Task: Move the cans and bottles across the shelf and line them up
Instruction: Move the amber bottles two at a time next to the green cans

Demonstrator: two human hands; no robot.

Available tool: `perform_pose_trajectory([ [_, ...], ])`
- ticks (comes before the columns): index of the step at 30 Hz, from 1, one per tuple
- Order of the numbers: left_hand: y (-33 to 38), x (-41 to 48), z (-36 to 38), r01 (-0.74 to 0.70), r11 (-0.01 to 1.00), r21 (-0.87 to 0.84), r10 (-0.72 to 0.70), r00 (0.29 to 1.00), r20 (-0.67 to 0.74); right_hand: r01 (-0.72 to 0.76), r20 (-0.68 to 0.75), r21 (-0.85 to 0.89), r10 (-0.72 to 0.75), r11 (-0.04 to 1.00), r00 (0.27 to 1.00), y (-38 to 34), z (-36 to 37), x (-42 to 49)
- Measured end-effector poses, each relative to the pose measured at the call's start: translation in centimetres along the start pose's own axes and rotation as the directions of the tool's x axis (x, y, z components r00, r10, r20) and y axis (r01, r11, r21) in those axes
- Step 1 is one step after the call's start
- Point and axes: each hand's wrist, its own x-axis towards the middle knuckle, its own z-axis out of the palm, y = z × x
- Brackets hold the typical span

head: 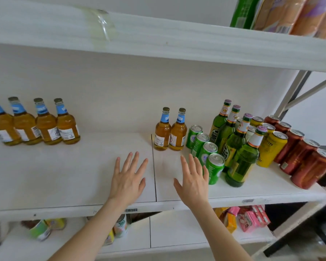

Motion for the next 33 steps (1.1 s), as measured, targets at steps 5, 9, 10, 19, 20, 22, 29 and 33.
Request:
perform_pose_trajectory([
  [5,0.0,-4.3,-2.4,0.038,0.999,0.025,-0.038,0.999,-0.002,0.033,-0.036,-0.020,-0.033,0.999,0.999,-1.3,-2.3,-3.6],
  [9,-0.5,-8.3,-4.5,0.066,0.997,0.030,-0.066,0.998,-0.006,0.049,-0.040,-0.023,-0.050,0.998,0.998,-2.8,-4.2,-6.9],
  [10,-0.7,-9.3,-5.1,0.076,0.997,0.030,-0.076,0.997,-0.001,0.056,-0.033,-0.024,-0.057,0.998,0.998,-3.3,-4.6,-7.7],
  [19,-4.9,-16.5,-8.9,0.122,0.992,0.028,-0.122,0.992,0.007,0.099,0.024,0.008,-0.099,0.995,0.995,-10.6,-7.2,-12.6],
  [20,-5.7,-17.2,-9.2,0.122,0.992,0.034,-0.123,0.992,0.012,0.097,0.013,0.014,-0.098,0.995,0.995,-11.6,-7.4,-12.9],
  [22,-7.5,-18.5,-9.7,0.119,0.992,0.045,-0.120,0.993,0.017,0.088,-0.001,0.020,-0.088,0.996,0.996,-14.1,-7.6,-13.7],
  [29,-16.4,-22.1,-10.0,0.081,0.995,0.066,-0.083,0.996,0.030,0.021,0.028,0.062,-0.022,0.998,0.999,-24.4,-6.8,-15.7],
  [33,-21.1,-22.7,-9.2,0.064,0.995,0.073,-0.067,0.997,0.044,-0.014,0.043,0.084,0.010,0.996,0.999,-29.8,-5.6,-15.6],
])
